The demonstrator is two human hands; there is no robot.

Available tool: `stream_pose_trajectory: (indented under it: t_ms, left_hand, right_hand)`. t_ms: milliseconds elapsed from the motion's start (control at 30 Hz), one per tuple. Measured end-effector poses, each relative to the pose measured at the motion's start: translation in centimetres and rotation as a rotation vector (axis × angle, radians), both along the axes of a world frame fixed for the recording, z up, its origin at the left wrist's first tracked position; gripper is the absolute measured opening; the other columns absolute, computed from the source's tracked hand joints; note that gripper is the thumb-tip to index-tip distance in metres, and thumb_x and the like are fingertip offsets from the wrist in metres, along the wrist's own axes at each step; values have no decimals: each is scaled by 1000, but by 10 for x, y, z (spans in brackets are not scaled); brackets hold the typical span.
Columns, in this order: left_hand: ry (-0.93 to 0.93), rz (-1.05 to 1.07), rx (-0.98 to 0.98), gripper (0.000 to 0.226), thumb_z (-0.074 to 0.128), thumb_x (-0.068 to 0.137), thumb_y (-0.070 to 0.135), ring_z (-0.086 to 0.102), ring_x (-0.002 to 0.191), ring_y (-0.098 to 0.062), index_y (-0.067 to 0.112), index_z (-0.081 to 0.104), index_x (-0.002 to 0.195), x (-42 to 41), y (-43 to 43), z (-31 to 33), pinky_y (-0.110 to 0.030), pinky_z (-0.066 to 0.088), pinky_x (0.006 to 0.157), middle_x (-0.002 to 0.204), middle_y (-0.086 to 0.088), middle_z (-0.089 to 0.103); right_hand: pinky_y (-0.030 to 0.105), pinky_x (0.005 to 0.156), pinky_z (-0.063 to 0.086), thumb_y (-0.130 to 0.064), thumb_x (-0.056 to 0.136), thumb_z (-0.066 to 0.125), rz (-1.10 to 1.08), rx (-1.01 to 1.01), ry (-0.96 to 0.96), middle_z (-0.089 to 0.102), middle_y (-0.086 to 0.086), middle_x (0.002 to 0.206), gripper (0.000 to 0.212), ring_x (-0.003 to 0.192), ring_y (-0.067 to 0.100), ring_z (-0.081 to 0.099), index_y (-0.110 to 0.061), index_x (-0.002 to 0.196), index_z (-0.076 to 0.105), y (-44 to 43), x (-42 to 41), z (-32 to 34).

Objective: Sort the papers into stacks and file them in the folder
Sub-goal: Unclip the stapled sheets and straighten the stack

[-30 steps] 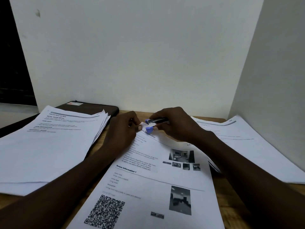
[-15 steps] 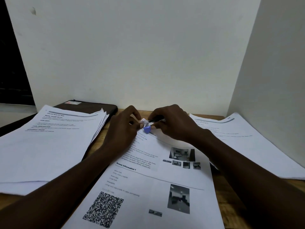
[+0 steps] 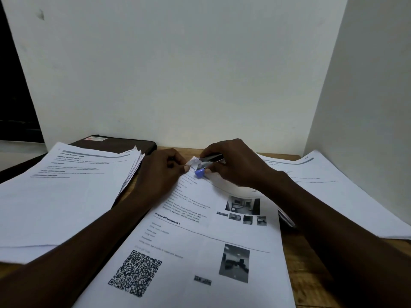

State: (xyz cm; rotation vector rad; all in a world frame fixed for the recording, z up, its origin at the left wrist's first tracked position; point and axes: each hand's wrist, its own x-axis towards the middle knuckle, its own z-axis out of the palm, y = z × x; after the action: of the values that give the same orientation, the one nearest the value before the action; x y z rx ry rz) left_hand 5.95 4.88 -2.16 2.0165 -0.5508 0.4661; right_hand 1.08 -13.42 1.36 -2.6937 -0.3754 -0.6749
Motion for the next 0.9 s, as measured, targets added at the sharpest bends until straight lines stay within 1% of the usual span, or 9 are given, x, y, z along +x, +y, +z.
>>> stream_pose_trajectory:
  t_ms: [100,233,300,500,633,733,800,833,900]
  left_hand:
    - [-1,8,11,15,79,79,13,53,55,10,14,68,69,-1,0,1,-7,35,51,61,9,64]
    - [-14,1,33,13,79,79,13,52,52,4,11,69,72,-3,-1,2,-8,35,50,60,9,63]
    - [-23,-1,29,12,80,78,13,53,53,8,12,70,72,-3,-1,2,-8,35,50,59,10,62]
    - [-36,-2,1,14,79,79,13,54,56,12,14,68,71,-2,-1,2,-7,35,51,59,12,60]
    - [-34,28,-23,20,81,77,15,52,54,1,14,61,71,2,-3,0,-11,34,50,60,9,59]
    - [14,-65,-4,27,84,74,14,60,72,-3,20,60,85,5,-1,-1,-21,45,65,77,9,64]
    - [57,-181,79,44,88,67,20,65,87,-6,26,61,102,3,1,-2,-31,52,77,94,9,69]
    - [50,-215,117,48,90,65,24,66,91,-7,27,64,106,3,1,-2,-32,53,80,99,9,70]
    - [-3,-219,125,41,91,66,25,66,88,-5,23,71,102,3,1,-2,-31,53,78,97,9,72]
  right_hand:
    - [39,81,53,-18,78,76,-4,-32,-23,72,-7,104,31,96,14,65,-25,108,72,0,-1,1]
    - [40,83,50,-18,80,75,25,-95,-22,71,-4,107,32,99,17,61,-22,112,70,4,-5,2]
    - [41,84,49,-17,81,74,33,-122,-36,71,-4,108,33,100,18,60,-22,113,70,7,-6,2]
    - [38,78,50,-15,83,71,46,-110,-98,73,-3,99,24,89,17,60,-20,107,72,10,-4,1]
    - [33,74,49,-10,85,69,51,-103,-121,74,1,95,20,85,16,61,-16,104,73,12,-6,2]
    - [28,72,43,-7,85,68,26,-119,-119,74,2,98,23,88,17,61,-15,106,73,12,-5,0]
    - [27,72,41,-9,85,68,13,-119,-126,73,2,99,24,90,18,60,-15,108,72,11,-4,-1]
    - [28,73,42,-10,85,69,12,-110,-135,73,2,98,24,90,19,60,-15,108,72,10,-3,-1]
    - [29,72,43,-10,84,70,18,-95,-144,73,2,95,23,89,19,60,-16,106,73,10,-3,-2]
